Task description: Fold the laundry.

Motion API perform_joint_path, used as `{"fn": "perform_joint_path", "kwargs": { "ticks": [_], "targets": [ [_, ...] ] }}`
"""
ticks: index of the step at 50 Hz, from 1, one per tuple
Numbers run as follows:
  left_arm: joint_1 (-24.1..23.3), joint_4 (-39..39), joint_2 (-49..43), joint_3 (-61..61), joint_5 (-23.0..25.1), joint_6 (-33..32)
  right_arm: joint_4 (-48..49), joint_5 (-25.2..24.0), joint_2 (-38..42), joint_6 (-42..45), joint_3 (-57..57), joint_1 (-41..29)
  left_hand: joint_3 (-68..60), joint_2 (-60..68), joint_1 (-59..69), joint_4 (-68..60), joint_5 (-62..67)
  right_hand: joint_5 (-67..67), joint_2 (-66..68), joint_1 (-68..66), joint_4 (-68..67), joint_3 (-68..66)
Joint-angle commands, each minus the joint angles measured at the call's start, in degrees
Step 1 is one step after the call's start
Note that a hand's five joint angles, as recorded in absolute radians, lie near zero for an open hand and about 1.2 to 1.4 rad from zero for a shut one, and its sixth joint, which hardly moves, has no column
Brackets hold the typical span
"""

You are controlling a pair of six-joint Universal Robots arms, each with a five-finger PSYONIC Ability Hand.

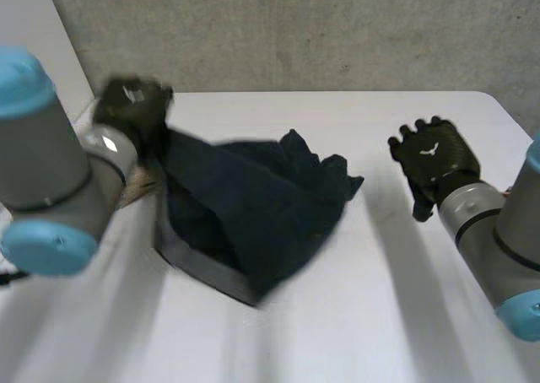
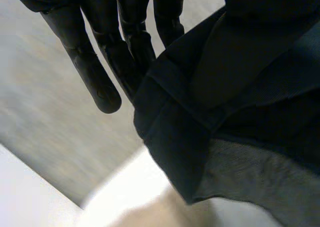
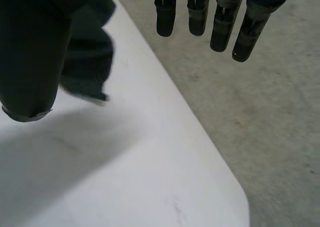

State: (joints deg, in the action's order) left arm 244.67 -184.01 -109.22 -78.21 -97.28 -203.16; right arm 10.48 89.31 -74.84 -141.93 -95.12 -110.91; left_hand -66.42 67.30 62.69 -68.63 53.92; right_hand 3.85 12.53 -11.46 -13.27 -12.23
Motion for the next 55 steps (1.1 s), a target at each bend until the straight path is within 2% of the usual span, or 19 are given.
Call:
{"fn": "perform_joint_path", "kwargs": {
  "ticks": [1, 4, 7, 8, 9, 14, 16, 17, 18, 23, 27, 33, 38, 43, 51, 55],
  "targets": [
    [-4.11, -0.21, 1.56, 18.6, -1.07, 5.14, -0.1, 0.77, -2.24, -4.23, 0.28, 1.31, -13.58, 12.7, 17.31, -11.37, 16.08, -3.85, -2.53, 1.46, 3.27, 2.23],
    [-8.15, 0.05, -1.86, 23.7, -0.98, 7.43, -0.19, 0.86, -2.68, -4.58, 0.2, 1.31, -13.58, 12.7, 17.31, -11.37, 16.08, -3.85, -2.53, 1.46, 3.27, 2.23],
    [-14.56, 0.4, -7.39, 27.13, -0.89, 7.78, -0.1, 0.95, -2.86, -4.67, -0.16, 1.4, -13.58, 12.7, 17.31, -11.37, 16.08, -3.85, -2.53, 1.46, 3.27, 2.23],
    [-15.88, 0.58, -8.28, 27.49, -0.81, 7.78, -0.1, 0.95, -2.95, -4.67, -0.16, 1.4, -13.58, 12.7, 17.31, -11.37, 16.08, -3.85, -2.53, 1.46, 3.27, 2.23],
    [-19.29, 0.75, -10.29, 27.75, -0.72, 7.87, -0.1, 0.95, -2.95, -4.67, -0.16, 1.4, -13.58, 12.7, 17.31, -11.37, 16.08, -3.85, -2.53, 1.46, 3.27, 2.23],
    [-26.96, 0.93, -14.7, 27.23, 0.95, 8.57, 0.07, 0.77, -3.03, -4.67, -0.16, 3.07, -12.77, 11.89, 16.5, -10.55, 15.27, -3.85, -2.53, 1.46, 3.27, 2.23],
    [-28.9, 1.02, -15.84, 26.97, 2.18, 9.27, -0.02, 0.77, -3.04, -4.67, 0.02, 4.12, 10.5, -11.38, -6.78, 12.72, -8.0, -3.85, -2.53, 1.46, 3.27, 2.23],
    [-29.77, 1.02, -16.63, 26.79, 3.14, 10.06, -0.02, 0.77, -3.04, -4.67, 0.11, 4.39, 34.43, -35.31, -30.71, 36.65, -31.93, -3.85, -2.53, 1.46, 3.27, 2.23],
    [-30.13, 1.02, -17.16, 26.7, 3.58, 10.41, -0.02, 0.77, -3.12, -4.76, 0.11, 4.56, 41.67, -42.54, -37.94, 43.88, -39.16, -3.85, -2.53, 1.46, 3.27, 2.23],
    [-30.75, 1.19, -18.13, 25.74, 3.94, 10.68, -0.02, 0.69, -3.3, -4.85, 0.02, 5.18, 53.0, -53.88, -49.28, 55.22, -50.5, -3.85, -2.53, 1.46, 3.27, 2.23],
    [-29.35, 2.33, -17.52, 24.95, 3.76, 10.51, -0.1, 0.33, -3.56, -4.93, 0.19, 6.41, 52.84, -53.72, -49.11, 55.06, -50.34, -3.85, -2.53, 1.46, 3.27, 2.23],
    [-21.44, 6.73, -10.4, 21.35, 2.97, 11.03, -1.42, -0.63, -4.62, -4.85, 1.07, 7.03, 52.67, -53.55, -48.95, 54.89, -50.17, -3.85, -2.53, 1.46, 3.27, 2.23],
    [-18.36, 7.26, -5.66, 16.78, 2.97, 11.03, -8.97, -4.14, -5.58, -5.72, 1.51, 6.85, 52.84, -53.72, -49.11, 55.06, -50.34, -3.85, -2.53, 1.46, 3.27, 2.23],
    [-14.41, 6.82, -1.79, 12.03, 3.32, 10.51, -15.21, -6.78, -6.2, -13.26, 2.3, 6.15, 52.84, -53.72, -49.11, 55.06, -50.34, -3.85, -2.53, 1.46, 3.27, 2.23],
    [-6.67, 6.29, -0.11, 6.49, 3.41, 10.94, -15.57, -10.47, -5.94, -23.38, 3.09, 0.88, 51.67, -52.55, -47.94, 53.88, -49.17, -3.85, -2.53, 1.46, 3.27, 2.23],
    [-2.63, 4.36, -0.46, 3.42, 3.85, 10.68, -15.22, -9.78, -4.19, -26.37, 7.91, -1.84, 50.99, -51.87, -47.26, 53.21, -48.49, -3.85, -2.53, 1.46, 3.27, 2.23]
  ]
}}
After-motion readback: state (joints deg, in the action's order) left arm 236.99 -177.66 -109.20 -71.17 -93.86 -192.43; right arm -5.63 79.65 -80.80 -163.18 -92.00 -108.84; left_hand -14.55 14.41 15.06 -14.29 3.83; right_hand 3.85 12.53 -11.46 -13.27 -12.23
